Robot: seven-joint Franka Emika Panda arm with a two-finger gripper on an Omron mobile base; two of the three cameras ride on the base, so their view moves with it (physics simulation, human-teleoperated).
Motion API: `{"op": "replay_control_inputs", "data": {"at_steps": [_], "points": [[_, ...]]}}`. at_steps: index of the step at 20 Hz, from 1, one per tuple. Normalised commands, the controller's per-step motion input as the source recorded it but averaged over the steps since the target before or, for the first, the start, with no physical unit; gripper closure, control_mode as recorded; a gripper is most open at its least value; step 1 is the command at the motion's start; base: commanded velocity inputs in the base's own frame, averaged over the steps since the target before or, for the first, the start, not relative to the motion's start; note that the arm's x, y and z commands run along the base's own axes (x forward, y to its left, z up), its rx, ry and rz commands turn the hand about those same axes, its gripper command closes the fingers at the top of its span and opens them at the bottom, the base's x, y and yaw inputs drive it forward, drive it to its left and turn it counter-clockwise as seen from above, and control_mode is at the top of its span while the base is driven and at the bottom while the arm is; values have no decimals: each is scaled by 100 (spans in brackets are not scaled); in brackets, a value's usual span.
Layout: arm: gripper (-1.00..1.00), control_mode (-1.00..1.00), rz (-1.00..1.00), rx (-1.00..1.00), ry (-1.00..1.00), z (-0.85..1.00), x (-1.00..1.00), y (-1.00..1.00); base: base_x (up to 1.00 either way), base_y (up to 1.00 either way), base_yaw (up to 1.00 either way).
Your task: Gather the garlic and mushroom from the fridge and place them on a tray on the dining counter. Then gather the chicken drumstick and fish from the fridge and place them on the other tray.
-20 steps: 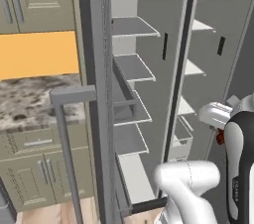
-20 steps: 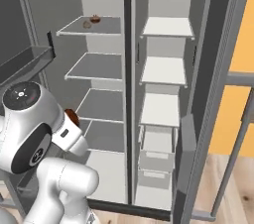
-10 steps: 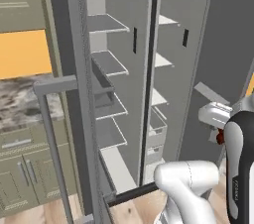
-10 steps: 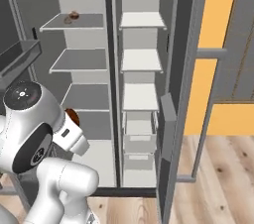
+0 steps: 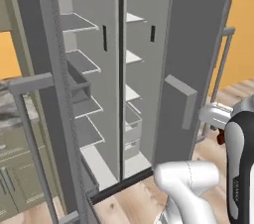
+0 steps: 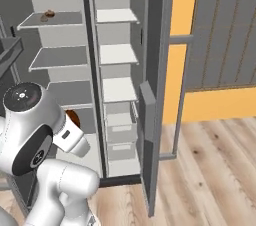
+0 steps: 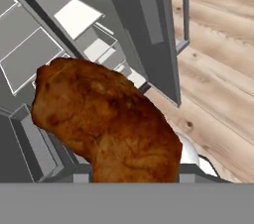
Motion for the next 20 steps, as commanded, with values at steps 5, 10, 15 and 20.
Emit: {"op": "replay_control_inputs", "data": {"at_steps": [5, 10, 15, 20], "points": [[100, 100, 0, 0, 0, 0, 0, 0, -40, -3, -37], [100, 100, 0, 0, 0, 0, 0, 0, -29, -6, -38], [100, 100, 0, 0, 0, 0, 0, 0, -24, -13, -41], [100, 100, 0, 0, 0, 0, 0, 0, -20, -20, -41]]}}
